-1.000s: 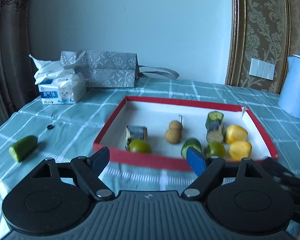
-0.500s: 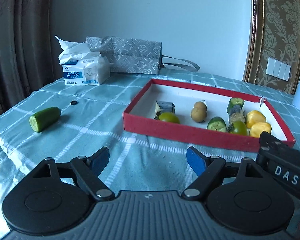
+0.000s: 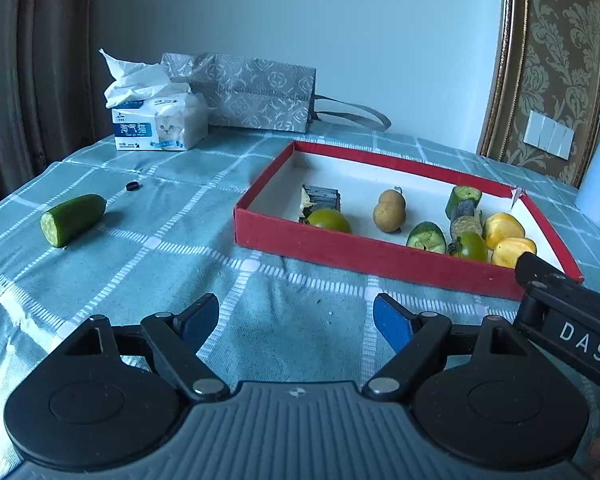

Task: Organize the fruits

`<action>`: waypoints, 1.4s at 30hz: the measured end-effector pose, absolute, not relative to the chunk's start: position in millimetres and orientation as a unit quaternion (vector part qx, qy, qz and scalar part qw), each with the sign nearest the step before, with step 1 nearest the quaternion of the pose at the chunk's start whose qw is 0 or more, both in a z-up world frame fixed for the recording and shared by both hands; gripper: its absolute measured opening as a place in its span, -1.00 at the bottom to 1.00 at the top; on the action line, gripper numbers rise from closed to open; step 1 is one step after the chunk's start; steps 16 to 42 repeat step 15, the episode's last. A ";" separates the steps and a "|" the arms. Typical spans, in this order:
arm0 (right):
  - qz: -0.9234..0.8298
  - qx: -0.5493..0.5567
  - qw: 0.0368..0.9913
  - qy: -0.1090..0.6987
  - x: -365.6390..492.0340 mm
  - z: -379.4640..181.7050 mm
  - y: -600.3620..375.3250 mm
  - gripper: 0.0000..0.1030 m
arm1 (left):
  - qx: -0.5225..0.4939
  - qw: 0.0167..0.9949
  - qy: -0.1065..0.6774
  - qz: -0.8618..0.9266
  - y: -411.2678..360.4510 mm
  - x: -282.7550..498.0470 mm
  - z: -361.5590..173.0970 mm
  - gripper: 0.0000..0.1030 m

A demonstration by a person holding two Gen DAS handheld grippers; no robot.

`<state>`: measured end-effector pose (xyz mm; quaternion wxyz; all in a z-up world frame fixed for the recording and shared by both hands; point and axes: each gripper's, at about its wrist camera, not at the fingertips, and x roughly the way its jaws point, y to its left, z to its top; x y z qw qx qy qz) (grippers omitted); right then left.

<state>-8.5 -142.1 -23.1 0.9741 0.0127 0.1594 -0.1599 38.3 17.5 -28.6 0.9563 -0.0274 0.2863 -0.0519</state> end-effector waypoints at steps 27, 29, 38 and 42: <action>-0.154 0.020 0.976 0.155 -9.6 -21.5 -142.5 1.00 | 0.003 0.965 0.260 -0.039 12.2 34.3 -27.2 0.93; -0.154 0.020 0.976 0.155 -9.6 -21.5 -142.5 1.00 | 0.003 0.965 0.260 -0.039 12.2 34.3 -27.2 0.93; -0.154 0.020 0.976 0.155 -9.6 -21.5 -142.5 1.00 | 0.003 0.965 0.260 -0.039 12.2 34.3 -27.2 0.93; -0.154 0.020 0.976 0.155 -9.6 -21.5 -142.5 1.00 | 0.003 0.965 0.260 -0.039 12.2 34.3 -27.2 0.93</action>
